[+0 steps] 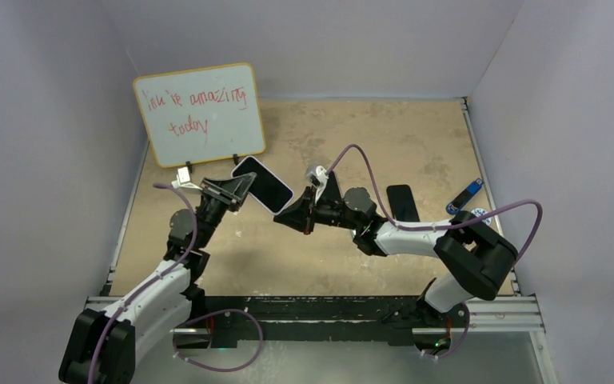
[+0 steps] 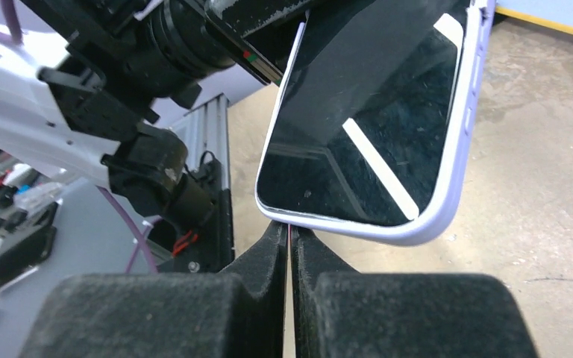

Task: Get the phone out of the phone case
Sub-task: Remove the phone case from the phone.

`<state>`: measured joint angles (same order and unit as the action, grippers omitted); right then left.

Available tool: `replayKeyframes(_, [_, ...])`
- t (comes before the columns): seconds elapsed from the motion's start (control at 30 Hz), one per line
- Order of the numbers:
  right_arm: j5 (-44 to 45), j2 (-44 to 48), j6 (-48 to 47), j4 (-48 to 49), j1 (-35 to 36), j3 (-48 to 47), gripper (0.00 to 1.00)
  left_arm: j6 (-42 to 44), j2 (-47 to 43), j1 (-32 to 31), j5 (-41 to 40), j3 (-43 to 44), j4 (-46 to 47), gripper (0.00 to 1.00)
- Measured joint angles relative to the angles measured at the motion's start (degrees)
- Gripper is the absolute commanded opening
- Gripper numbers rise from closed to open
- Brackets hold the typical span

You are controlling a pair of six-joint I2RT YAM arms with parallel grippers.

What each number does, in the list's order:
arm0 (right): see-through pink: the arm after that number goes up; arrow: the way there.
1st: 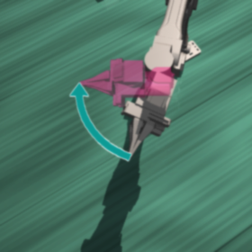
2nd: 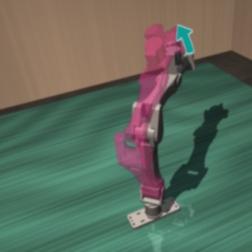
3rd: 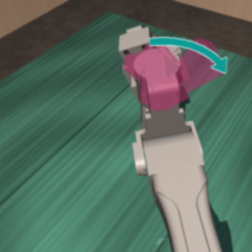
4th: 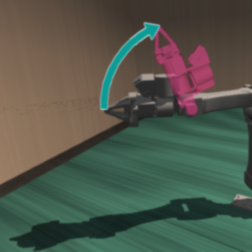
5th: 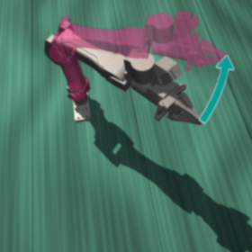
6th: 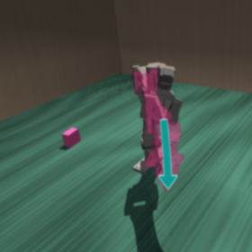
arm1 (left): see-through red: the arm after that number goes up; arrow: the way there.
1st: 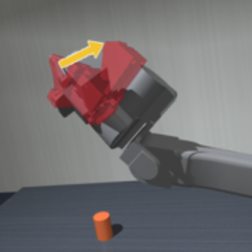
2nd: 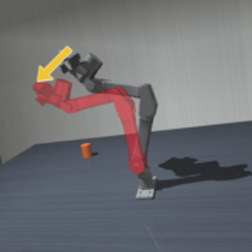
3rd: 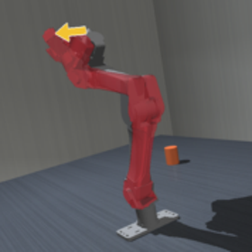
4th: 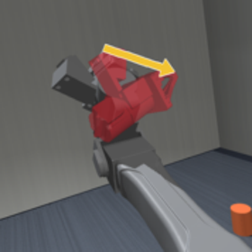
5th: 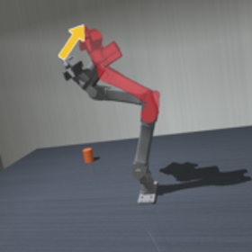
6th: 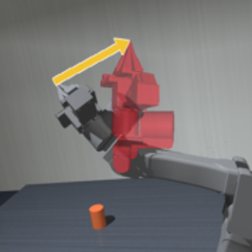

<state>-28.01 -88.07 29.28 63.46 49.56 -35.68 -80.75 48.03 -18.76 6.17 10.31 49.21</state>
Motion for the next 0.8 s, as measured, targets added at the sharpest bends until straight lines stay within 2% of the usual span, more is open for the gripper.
replayKeyframes(0.17, [0.46,0.74,-4.33,-4.39,0.26,0.00,0.05,1.31,2.08,0.02,3.19,1.64,-1.84,0.00])
replayKeyframes(0.23, [0.50,1.09,-5.18,-5.16,0.26,0.00,0.09,1.68,2.71,0.02,4.28,2.29,-1.95,0.00])
replayKeyframes(0.3, [0.68,1.27,-5.64,-5.49,0.26,0.00,0.20,2.21,3.39,0.28,5.49,3.06,-1.92,0.00])
replayKeyframes(0.37, [1.03,1.38,-5.90,-5.60,0.31,0.00,0.35,2.47,3.78,0.50,6.19,3.48,-1.90,0.00])
replayKeyframes(0.5, [1.51,1.90,-5.27,-5.22,0.57,0.33,0.54,2.51,3.63,1.20,6.97,3.48,-1.90,0.00])
replayKeyframes(0.67, [1.99,3.23,-3.32,-2.34,0.63,2.01,0.69,3.61,0.68,1.53,8.26,3.48,-3.61,0.00])
replayKeyframes(0.8, [4.31,5.44,-1.64,0.52,0.42,3.19,0.75,4.00,-2.19,1.49,10.01,3.41,-4.85,0.00])
